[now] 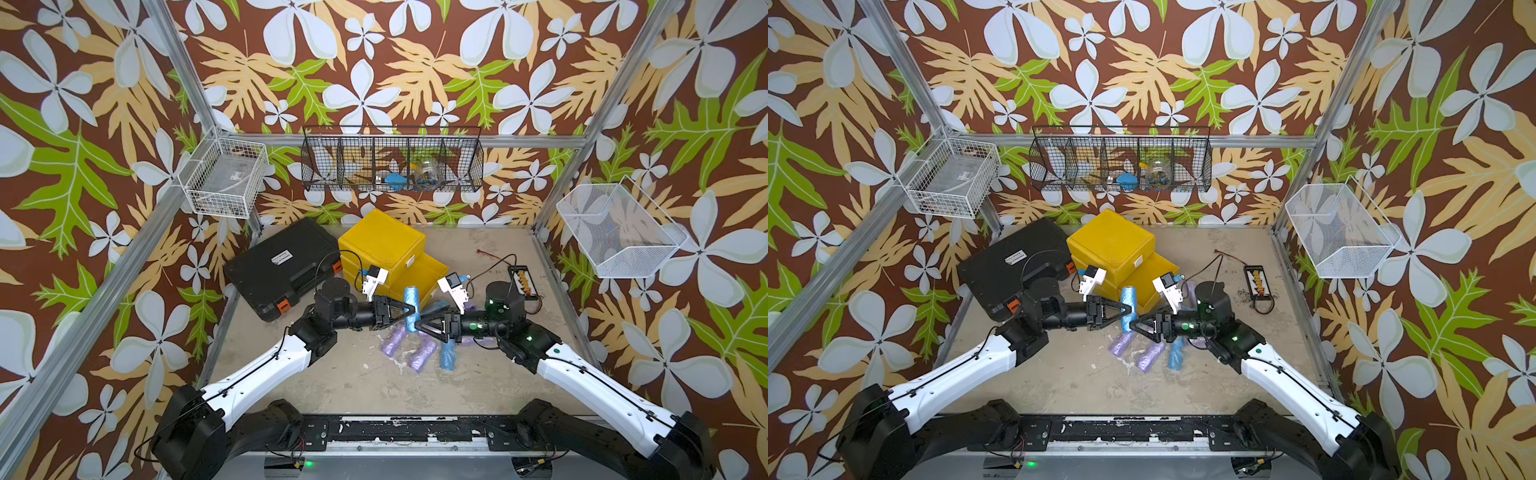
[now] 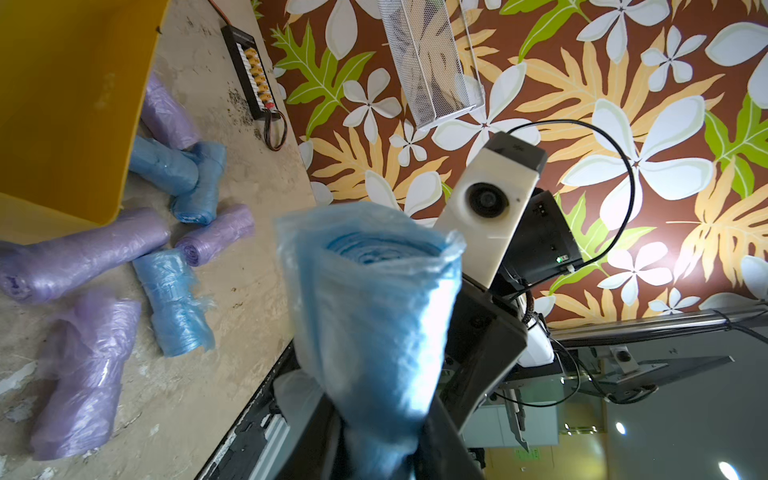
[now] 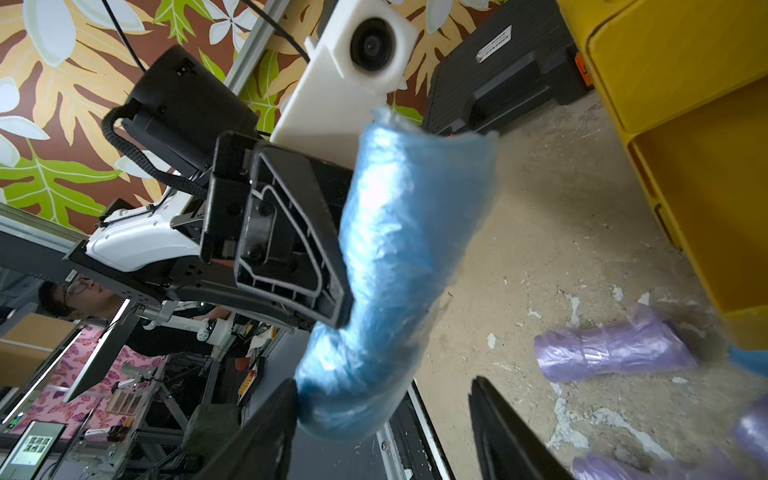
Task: Sort the rolls of trash bags by color and place them into the drawer
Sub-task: Pick up the roll of trash bags from the center of the board.
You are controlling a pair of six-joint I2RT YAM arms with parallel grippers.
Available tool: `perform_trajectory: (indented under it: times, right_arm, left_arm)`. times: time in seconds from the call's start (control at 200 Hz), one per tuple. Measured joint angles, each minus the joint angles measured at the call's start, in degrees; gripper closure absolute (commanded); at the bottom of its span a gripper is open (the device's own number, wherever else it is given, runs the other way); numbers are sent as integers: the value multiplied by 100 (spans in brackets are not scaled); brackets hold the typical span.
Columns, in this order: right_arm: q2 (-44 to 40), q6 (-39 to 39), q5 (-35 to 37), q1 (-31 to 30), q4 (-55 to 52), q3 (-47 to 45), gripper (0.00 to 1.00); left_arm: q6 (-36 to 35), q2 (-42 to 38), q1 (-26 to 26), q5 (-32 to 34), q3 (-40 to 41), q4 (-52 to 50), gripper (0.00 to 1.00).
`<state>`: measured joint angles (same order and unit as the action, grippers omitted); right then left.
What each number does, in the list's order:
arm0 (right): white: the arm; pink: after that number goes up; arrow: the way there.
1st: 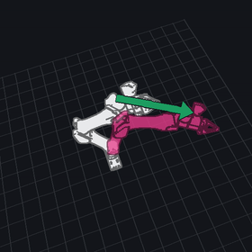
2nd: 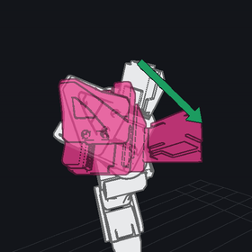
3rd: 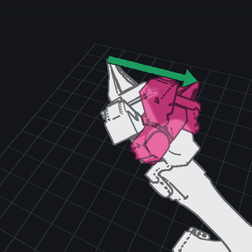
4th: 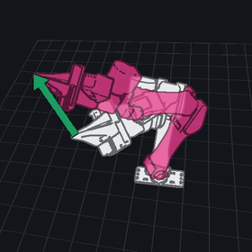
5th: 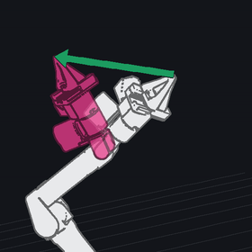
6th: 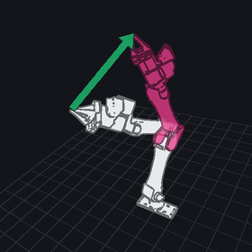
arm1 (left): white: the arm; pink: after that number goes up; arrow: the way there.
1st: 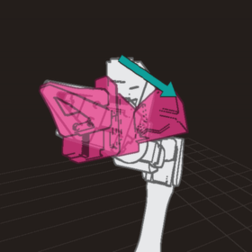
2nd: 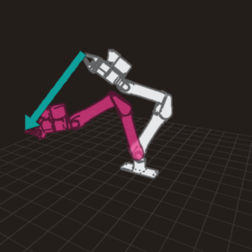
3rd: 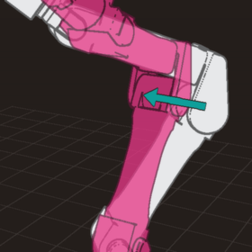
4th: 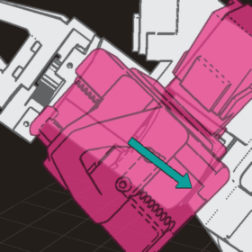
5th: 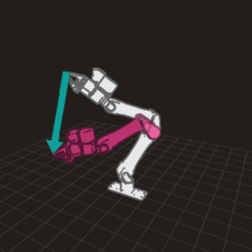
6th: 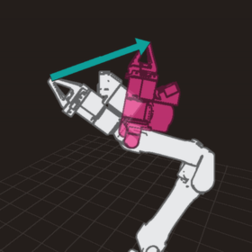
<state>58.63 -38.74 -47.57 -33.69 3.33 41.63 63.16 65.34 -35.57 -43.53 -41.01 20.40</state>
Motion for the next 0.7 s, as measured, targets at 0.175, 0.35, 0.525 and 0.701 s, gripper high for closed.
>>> perform_trajectory:
  times: [0.175,0.35,0.525,0.701]
  right_arm:
    - [164,-44,-22,-199,155,55,40]
    - [262,-184,-81,-258,315,96,64]
    - [284,-236,9,-260,282,184,86]
    - [317,22,317,-260,-31,452,94]
  left_arm:
    - [116,-7,4,-28,26,74,71]
    - [120,-20,17,-2,33,87,65]
    - [118,-31,17,-7,17,111,31]
    - [-44,-179,15,188,-223,-299,12]
